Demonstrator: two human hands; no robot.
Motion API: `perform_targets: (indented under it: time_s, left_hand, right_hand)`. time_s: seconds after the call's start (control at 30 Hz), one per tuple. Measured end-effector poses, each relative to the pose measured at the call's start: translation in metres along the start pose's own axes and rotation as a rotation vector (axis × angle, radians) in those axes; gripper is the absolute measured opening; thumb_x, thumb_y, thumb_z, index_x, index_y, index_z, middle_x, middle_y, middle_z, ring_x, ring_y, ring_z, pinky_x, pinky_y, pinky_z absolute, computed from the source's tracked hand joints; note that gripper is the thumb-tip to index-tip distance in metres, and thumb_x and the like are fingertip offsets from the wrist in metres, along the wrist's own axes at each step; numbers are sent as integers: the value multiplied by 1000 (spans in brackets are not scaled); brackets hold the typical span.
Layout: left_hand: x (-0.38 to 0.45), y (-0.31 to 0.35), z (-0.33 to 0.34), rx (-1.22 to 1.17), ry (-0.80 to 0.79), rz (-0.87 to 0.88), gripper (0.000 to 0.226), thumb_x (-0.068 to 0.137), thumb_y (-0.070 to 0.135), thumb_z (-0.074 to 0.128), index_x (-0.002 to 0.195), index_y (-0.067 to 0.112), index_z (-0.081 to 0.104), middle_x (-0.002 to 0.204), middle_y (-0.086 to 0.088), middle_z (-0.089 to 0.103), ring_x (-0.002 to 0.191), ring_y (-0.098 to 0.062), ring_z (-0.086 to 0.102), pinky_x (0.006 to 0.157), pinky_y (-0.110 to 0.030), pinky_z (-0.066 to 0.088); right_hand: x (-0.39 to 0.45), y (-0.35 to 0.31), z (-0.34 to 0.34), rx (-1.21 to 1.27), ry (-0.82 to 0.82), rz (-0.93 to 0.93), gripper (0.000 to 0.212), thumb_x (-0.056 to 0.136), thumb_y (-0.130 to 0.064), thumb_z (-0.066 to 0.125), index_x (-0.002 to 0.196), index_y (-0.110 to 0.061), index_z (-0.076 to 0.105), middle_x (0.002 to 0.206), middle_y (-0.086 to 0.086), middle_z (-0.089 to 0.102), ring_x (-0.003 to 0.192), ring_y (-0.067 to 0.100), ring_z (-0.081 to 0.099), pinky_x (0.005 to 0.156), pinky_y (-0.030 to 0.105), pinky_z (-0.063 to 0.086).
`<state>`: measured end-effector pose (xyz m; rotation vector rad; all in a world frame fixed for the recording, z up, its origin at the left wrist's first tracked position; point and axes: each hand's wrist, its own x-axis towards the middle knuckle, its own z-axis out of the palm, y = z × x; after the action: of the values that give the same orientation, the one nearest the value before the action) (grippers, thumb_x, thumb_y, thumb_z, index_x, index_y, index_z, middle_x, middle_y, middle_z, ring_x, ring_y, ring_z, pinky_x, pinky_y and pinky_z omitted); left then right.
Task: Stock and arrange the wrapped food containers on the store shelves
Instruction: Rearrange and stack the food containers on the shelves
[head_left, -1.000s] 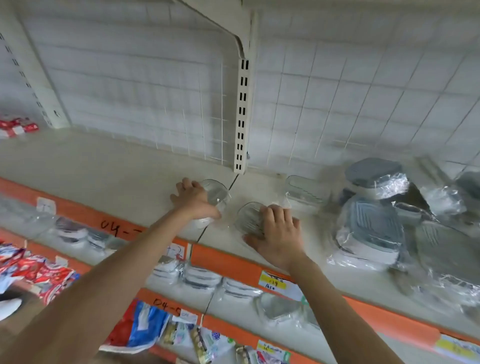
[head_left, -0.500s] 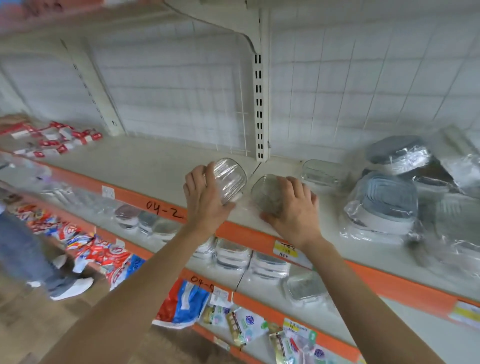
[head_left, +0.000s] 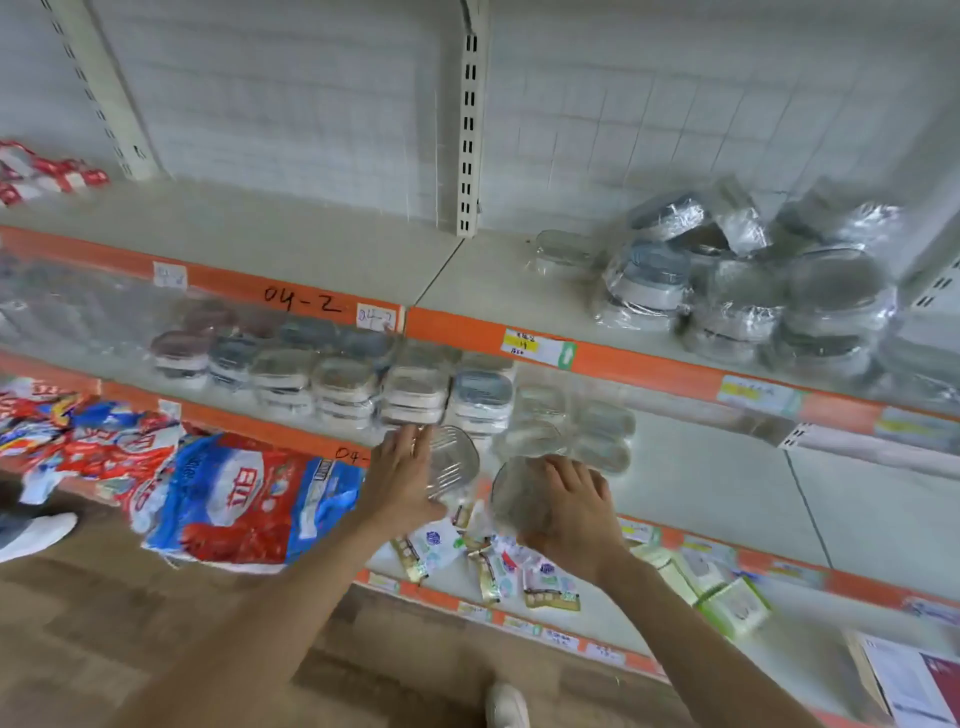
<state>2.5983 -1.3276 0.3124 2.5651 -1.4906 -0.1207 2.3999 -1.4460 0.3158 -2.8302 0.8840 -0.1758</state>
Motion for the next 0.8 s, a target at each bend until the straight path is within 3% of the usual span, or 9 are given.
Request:
perform_targets:
  time_s: [0.23, 0.37, 0.53, 0.8]
  left_hand:
    - [19, 50, 33, -7, -47, 171, 94, 65, 42, 75, 139, 12, 25, 130, -3, 38, 120, -24, 37, 104, -32, 28]
    - [48, 70, 54, 1, -47, 186, 98, 65, 41, 76, 143, 19, 20, 135, 2, 37, 120, -26, 33, 98, -36, 34]
    - [108, 87, 112, -49, -125, 204, 89, 68, 41, 76, 138, 15, 27, 133, -4, 39, 114, -31, 39, 90, -38, 41]
    - [254, 106, 197, -199, 118, 245, 84, 71, 42, 77, 138, 16, 34, 140, -5, 36, 128, -27, 34, 106, -40, 29]
  right_hand:
    - [-30, 62, 16, -17, 6, 187, 85, 70, -57, 67, 139, -25, 28, 141, -9, 33, 131, 14, 28, 106, 27, 15]
    - [-16, 95, 35, -17, 56, 262, 80, 71, -55, 69, 135, -23, 32, 139, -8, 36, 131, 15, 29, 106, 27, 15]
    - [25, 152, 86, -103, 81, 324, 79, 72, -57, 67, 133, -21, 33, 140, -7, 35, 134, 16, 23, 111, 32, 7]
    - [144, 248, 159, -15, 305, 452, 83, 70, -54, 71, 134, -14, 36, 139, -4, 39, 129, 19, 30, 105, 31, 15]
